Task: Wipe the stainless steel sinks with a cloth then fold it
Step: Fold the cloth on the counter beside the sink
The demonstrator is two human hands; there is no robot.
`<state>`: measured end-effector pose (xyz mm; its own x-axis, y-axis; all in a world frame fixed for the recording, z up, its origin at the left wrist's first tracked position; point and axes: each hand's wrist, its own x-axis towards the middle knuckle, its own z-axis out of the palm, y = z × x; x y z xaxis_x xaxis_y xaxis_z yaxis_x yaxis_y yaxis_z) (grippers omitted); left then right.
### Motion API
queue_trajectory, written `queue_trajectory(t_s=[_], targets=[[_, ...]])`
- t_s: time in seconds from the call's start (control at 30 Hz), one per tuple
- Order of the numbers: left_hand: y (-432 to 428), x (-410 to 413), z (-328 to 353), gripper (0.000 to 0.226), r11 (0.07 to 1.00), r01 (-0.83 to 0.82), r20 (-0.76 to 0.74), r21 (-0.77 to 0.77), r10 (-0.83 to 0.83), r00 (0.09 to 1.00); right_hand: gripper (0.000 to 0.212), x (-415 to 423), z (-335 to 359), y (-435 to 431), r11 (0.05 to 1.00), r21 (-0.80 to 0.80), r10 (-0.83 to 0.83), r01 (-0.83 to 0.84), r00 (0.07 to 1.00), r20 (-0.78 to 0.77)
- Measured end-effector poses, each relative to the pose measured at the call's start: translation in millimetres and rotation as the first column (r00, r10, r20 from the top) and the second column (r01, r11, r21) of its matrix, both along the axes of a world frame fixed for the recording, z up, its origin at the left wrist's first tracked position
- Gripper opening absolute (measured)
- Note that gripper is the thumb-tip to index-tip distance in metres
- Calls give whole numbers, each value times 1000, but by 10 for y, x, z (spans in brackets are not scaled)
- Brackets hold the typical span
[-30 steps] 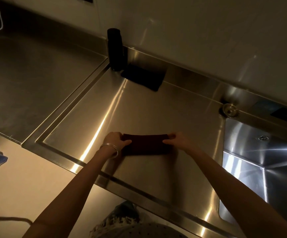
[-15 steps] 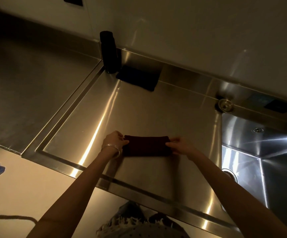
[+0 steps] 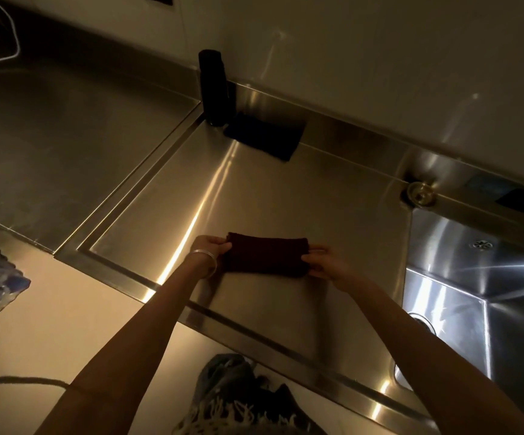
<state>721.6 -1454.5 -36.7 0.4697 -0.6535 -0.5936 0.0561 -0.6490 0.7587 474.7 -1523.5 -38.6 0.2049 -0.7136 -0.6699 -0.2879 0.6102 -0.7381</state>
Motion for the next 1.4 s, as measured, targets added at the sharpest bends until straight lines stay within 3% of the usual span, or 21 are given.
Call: queue_trajectory(t_s=[0.13,0.3,0.47,0.57,0.63,0.67,0.77,0.87,1.03,1.17,1.27,1.4], targets=[[-197,64,62,7,997,-54,-85,-60,49,995,34,13,121,-129,999,-29,-32,33,998,49],[-703,330,71,13,992,-36,-67,-117,28,997,36,209,270,-515,993,-69,-94,101,990,102],[-1148,468,58,19,998,56,-135,1,-55,989,21,455,248,-807,986,-44,-158,162,984,80],[-1212,445,-47,20,976,218,37,12,-218,975,21,535,153,-894,982,14,-188,187,982,29],[-1216,446,-113,40,939,341,232,55,-344,910,20,520,86,-942,984,37,-176,176,984,-12],[-1245,472,-145,46,934,353,258,60,-356,898,18,510,65,-970,983,38,-179,180,983,-25],[-1477,604,-141,39,955,296,166,-7,-291,942,36,549,89,-1119,981,5,-192,192,981,-15],[-1932,836,34,32,968,202,61,-149,-195,979,39,757,216,-1421,970,-44,-237,240,969,62],[-2950,1266,307,33,930,270,195,-251,-224,955,22,1290,481,-2139,922,-144,-335,359,927,169],[-3495,1422,198,37,924,332,338,-191,-255,906,34,1614,391,-2681,894,-203,-394,400,916,70],[-3679,1380,141,35,901,424,519,-97,-318,794,35,1727,175,-2893,876,-166,-460,454,888,2],[-3731,1315,-30,32,870,488,639,69,-414,648,34,1775,-124,-2935,853,-186,-510,488,855,-96]])
